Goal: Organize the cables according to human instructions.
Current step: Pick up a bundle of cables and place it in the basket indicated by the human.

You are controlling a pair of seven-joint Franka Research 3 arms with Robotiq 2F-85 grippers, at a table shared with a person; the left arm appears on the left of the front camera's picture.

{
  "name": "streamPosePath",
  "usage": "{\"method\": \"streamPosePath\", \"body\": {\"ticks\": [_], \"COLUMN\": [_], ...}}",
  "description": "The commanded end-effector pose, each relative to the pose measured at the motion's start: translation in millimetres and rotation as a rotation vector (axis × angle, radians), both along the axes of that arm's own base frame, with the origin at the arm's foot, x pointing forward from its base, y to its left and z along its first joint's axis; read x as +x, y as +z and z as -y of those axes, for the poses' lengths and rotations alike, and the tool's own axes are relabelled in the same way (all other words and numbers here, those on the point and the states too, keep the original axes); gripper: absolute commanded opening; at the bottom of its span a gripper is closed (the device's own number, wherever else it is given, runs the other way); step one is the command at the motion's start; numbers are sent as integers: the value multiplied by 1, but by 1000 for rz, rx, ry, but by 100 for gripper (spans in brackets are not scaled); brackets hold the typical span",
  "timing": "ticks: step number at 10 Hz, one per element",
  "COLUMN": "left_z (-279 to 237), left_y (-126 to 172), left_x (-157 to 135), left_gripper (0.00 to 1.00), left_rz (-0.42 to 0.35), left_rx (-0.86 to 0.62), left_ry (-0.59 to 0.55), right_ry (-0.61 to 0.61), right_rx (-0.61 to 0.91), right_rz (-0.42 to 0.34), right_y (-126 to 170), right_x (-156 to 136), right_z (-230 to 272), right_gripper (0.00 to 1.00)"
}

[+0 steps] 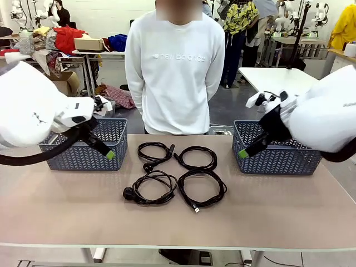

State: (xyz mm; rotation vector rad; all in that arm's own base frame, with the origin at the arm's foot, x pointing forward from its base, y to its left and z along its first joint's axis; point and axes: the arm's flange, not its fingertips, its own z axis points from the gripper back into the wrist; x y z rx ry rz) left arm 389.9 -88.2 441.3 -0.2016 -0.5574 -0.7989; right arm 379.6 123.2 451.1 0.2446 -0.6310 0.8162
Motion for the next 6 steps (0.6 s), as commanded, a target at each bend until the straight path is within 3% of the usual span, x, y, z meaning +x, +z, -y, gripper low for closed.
{"method": "streamPosePath", "body": {"ticks": [1, 6], "left_z": [-20, -56], "left_y": [11, 29], "left_x": [0, -2], "left_gripper": [100, 100], "left_rz": [-7, 0], "left_rx": [-56, -159], "left_ry": [-73, -118], "right_ry": [91, 171], "right_rx": [95, 245], "right_rz": [-2, 14], "right_y": [0, 10], "right_x": [-10, -29], "right_z": [31, 65], "right_gripper": [100, 100]}}
